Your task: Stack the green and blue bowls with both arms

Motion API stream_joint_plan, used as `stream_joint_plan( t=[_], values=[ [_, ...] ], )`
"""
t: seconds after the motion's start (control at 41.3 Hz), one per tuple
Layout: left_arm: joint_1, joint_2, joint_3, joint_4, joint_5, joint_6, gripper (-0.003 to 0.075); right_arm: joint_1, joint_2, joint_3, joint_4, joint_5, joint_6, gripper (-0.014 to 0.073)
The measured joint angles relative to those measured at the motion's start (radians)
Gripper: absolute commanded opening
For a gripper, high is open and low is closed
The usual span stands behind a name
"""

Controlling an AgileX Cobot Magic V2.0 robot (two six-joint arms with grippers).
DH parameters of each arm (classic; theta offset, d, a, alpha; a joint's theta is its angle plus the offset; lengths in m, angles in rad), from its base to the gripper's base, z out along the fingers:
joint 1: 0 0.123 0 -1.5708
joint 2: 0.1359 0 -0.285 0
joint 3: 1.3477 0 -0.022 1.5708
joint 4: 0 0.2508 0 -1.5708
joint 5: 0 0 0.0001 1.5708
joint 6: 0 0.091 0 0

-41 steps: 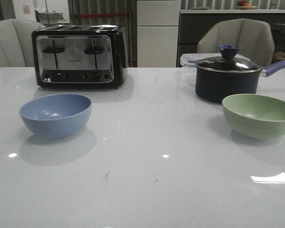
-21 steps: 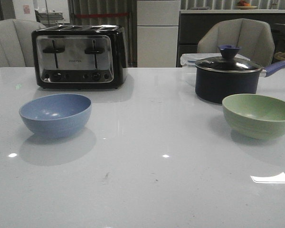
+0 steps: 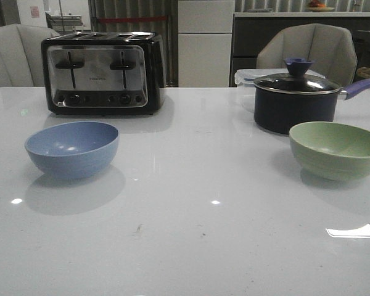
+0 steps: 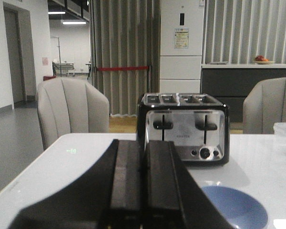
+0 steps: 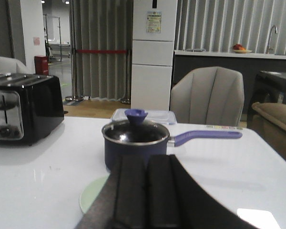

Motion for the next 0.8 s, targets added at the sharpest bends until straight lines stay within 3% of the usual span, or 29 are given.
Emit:
stream_joint_plan(
  t=[0.169, 0.411, 0.581, 0.798],
  values=[
    [0.000, 0.030, -0.211, 0.000, 0.151, 0.000, 0.0093, 0.000, 0.044, -0.193, -0.008, 0.129, 0.000, 0.0055],
    [0.000, 0.234, -0.482, 0.000, 0.420, 0.000, 0.0093, 0.000, 0.270, -0.449, -0.012, 0.404, 0.000, 0.0055],
    [0.000, 0.356, -0.504, 0.000, 0.545, 0.000, 0.0093, 0.000, 0.412, -0.488, -0.012, 0.536, 0.000, 0.0055],
    [0.000, 0.467, -0.504, 0.000, 0.646, 0.000, 0.0093, 0.000, 0.554, -0.455, -0.012, 0.580, 0.000, 0.0055]
  ],
)
